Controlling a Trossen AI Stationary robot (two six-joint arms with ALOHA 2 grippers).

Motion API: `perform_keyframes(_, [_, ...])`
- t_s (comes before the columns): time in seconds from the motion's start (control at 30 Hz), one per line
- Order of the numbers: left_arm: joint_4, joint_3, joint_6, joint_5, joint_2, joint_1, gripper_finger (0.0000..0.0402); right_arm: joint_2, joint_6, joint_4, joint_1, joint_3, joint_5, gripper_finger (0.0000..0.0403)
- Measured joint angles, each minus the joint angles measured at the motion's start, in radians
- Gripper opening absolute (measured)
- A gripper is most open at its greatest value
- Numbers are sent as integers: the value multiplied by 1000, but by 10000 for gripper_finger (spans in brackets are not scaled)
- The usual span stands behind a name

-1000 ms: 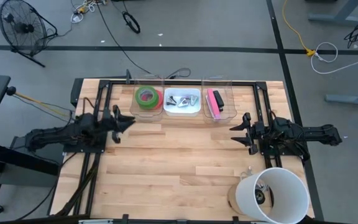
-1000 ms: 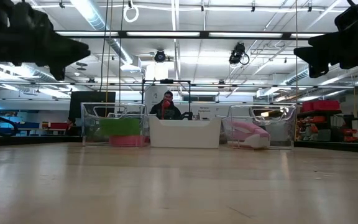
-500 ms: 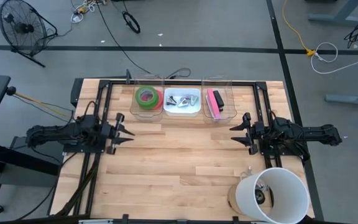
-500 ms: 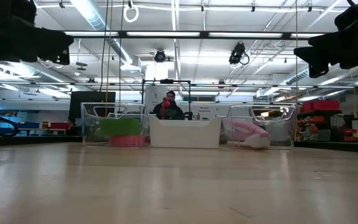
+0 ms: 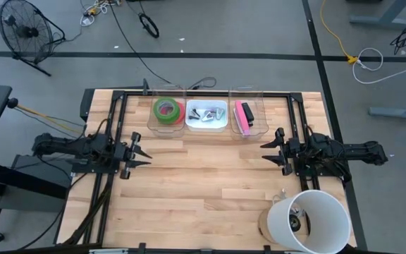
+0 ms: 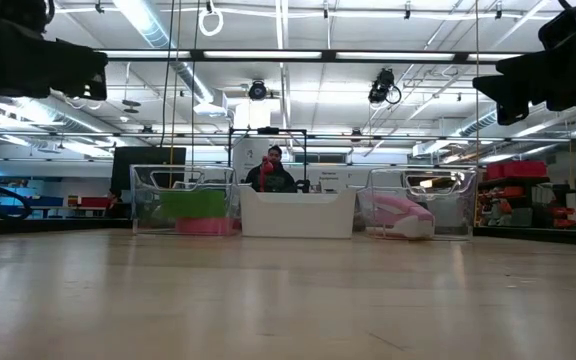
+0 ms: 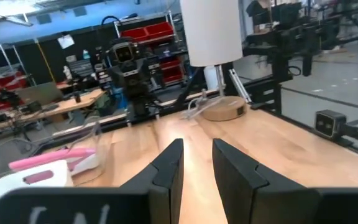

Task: Pick and place Stapler, Stapler remover, tape
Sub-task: Return to Home Position

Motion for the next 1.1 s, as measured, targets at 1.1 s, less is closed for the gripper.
perform_keyframes(1.1, [21,0,37,-96,5,24,89,0,0,0,0,0,0,192])
